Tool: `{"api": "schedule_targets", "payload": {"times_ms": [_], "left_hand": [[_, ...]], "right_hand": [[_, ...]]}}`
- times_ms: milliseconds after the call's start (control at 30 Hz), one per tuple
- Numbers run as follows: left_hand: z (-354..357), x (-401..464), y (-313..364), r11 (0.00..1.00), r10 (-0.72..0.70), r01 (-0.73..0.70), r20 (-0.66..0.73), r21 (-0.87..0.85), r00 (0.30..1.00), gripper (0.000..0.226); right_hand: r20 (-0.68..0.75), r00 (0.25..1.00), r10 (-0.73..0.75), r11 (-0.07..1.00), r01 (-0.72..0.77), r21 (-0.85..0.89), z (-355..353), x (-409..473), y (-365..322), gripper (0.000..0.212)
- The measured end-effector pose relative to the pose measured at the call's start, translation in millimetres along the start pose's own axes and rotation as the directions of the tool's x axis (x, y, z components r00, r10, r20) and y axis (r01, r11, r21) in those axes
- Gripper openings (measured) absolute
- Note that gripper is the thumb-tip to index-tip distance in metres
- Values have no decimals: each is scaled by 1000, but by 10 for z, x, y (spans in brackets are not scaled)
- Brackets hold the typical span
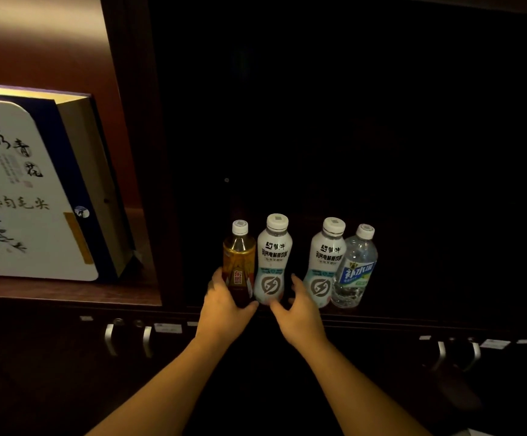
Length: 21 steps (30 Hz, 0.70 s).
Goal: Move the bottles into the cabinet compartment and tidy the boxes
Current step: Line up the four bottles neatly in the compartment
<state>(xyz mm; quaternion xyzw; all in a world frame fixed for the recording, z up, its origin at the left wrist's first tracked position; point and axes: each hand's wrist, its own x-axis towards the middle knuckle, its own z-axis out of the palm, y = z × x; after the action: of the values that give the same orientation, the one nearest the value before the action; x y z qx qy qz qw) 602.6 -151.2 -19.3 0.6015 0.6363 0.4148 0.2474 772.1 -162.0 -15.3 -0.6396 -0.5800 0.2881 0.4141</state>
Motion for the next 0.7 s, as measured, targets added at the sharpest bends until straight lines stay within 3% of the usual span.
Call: {"api": "schedule_targets", "payload": {"times_ms": [233, 300, 400, 500, 600, 700], "left_hand": [[111, -16, 67, 996, -23, 21, -17, -90, 1000, 139], [139, -9, 89, 994, -33, 31, -19, -105, 999, 143], [160, 10, 116, 992, -52, 49, -23, -119, 998, 148], [172, 33, 129, 992, -60, 57, -25, -114, 998, 153], [186, 50, 112, 994, -69, 67, -24, -88, 997, 147], [201, 63, 93, 994, -80, 77, -31, -81, 996, 141]], "right_hand": [[-224, 971, -85, 995, 71, -67, -464, -131, 202, 34], [-292, 951, -97, 994, 77, -80, -623, -157, 244, 32], [-403, 914, -45, 996, 12, -84, -808, -163, 317, 49], [-460, 885, 74, 993, -108, -48, -930, -115, 380, 79], [-390, 911, 133, 989, -148, -11, -998, -18, 431, 112], [-279, 955, 103, 994, -91, 54, -1031, 89, 472, 120]]}}
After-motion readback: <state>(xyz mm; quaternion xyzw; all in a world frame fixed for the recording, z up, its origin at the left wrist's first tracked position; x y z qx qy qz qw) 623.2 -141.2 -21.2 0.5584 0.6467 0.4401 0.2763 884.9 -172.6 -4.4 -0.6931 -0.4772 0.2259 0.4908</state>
